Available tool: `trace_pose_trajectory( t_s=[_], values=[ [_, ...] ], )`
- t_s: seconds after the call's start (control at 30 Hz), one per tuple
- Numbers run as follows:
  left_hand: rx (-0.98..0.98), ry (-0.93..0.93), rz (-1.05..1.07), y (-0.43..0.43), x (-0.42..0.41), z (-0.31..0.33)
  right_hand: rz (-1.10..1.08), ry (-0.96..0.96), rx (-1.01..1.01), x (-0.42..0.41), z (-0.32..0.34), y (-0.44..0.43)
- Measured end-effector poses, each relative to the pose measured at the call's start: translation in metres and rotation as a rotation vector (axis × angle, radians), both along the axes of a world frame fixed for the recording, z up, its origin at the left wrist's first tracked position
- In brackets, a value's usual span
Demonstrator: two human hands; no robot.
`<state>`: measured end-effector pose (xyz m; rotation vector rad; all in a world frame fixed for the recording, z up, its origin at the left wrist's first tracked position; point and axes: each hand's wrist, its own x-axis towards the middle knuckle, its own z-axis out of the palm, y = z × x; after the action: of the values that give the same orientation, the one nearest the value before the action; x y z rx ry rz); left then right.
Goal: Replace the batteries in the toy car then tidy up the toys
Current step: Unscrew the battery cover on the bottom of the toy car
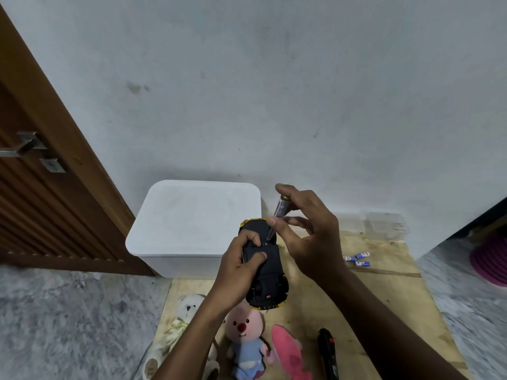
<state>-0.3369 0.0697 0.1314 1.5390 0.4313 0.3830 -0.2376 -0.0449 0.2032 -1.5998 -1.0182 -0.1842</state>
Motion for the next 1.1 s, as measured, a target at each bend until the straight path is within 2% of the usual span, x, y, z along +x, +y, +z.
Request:
trace_pose_trajectory(
  t_s=[0.73, 0.87, 0.93, 1.03, 1.1],
  values=[
    [0.01, 0.025, -0.004, -0.001, -0.001, 0.005, 0.0, 0.048, -0.007, 0.003, -0.001, -0.001],
    [-0.001, 0.034, -0.012, 0.0, 0.0, 0.004, 0.052, 0.142, -0.011, -0.001, 0.003, 0.001],
    [-0.006, 0.045, -0.009, 0.0, 0.001, 0.003, 0.029, 0.283, 0.083, 0.003, 0.007, -0.001],
    [-0.021, 0.045, -0.01, -0.001, 0.003, 0.004, -0.106, 0.485, 0.272, 0.025, 0.007, -0.014],
    [-0.019, 0.046, -0.02, -0.003, 0.005, 0.003, -0.21, 0.543, 0.27, 0.049, -0.007, -0.03]
  ],
)
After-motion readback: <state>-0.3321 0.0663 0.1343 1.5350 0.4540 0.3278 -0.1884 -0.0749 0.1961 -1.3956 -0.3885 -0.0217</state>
